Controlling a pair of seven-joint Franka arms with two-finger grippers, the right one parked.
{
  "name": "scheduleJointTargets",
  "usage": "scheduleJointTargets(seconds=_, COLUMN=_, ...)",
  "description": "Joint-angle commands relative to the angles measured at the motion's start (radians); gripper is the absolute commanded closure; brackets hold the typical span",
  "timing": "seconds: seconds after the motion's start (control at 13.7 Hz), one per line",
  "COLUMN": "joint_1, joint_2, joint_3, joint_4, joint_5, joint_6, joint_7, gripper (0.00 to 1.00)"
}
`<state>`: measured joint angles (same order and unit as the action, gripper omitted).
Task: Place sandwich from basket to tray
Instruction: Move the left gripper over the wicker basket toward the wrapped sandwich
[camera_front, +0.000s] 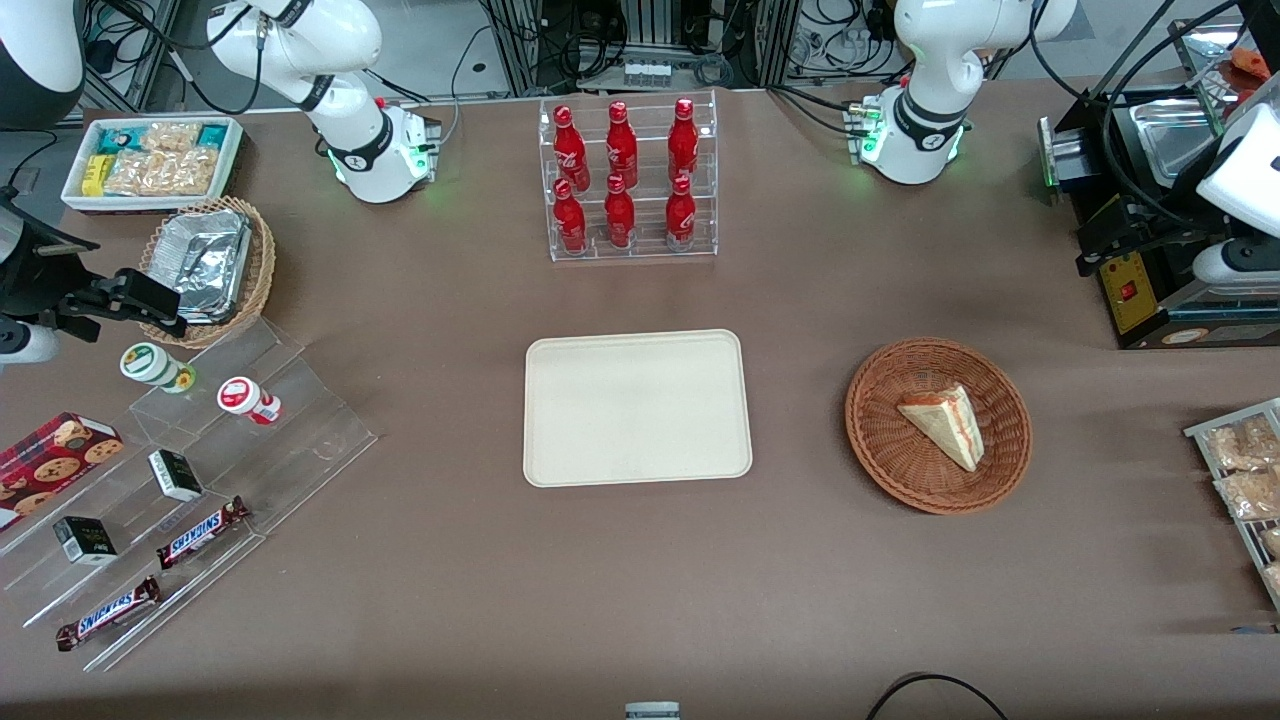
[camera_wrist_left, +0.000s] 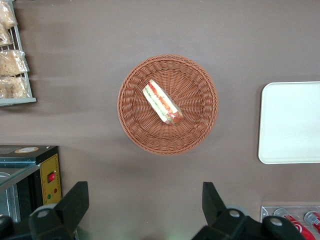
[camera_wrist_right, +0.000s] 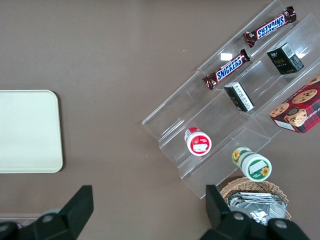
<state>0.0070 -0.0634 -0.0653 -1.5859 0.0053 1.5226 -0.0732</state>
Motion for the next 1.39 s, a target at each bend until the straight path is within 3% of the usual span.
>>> scheduleJointTargets(seconds=0.0, joint_1=-0.01, joint_2=0.004, joint_3=0.009, joint_4=0.015, joint_5=0.011, joint_6=-0.025, joint_7=0.009, gripper=0.0)
scheduleJointTargets(seconds=0.44, joint_1=-0.008, joint_2=0.08, joint_3=0.009, joint_4=-0.04, joint_5=0.025, joint_6=0.004, joint_7=-0.04, gripper=0.0)
scheduleJointTargets(seconds=0.88, joint_1=-0.008, joint_2=0.109, joint_3=0.005, joint_4=-0.274, joint_5=0.047, joint_6=0.259, joint_7=-0.12, gripper=0.0)
scheduleJointTargets(seconds=1.1, joint_1=-0.012, joint_2=0.128, joint_3=-0.001, joint_4=-0.388, joint_5=0.041, joint_6=0.455, joint_7=-0.447, gripper=0.0)
scheduleJointTargets(seconds=1.32, joint_1=-0.012, joint_2=0.128, joint_3=-0.001, joint_4=-0.482, joint_5=0.028, joint_6=0.586, joint_7=-0.578, gripper=0.0)
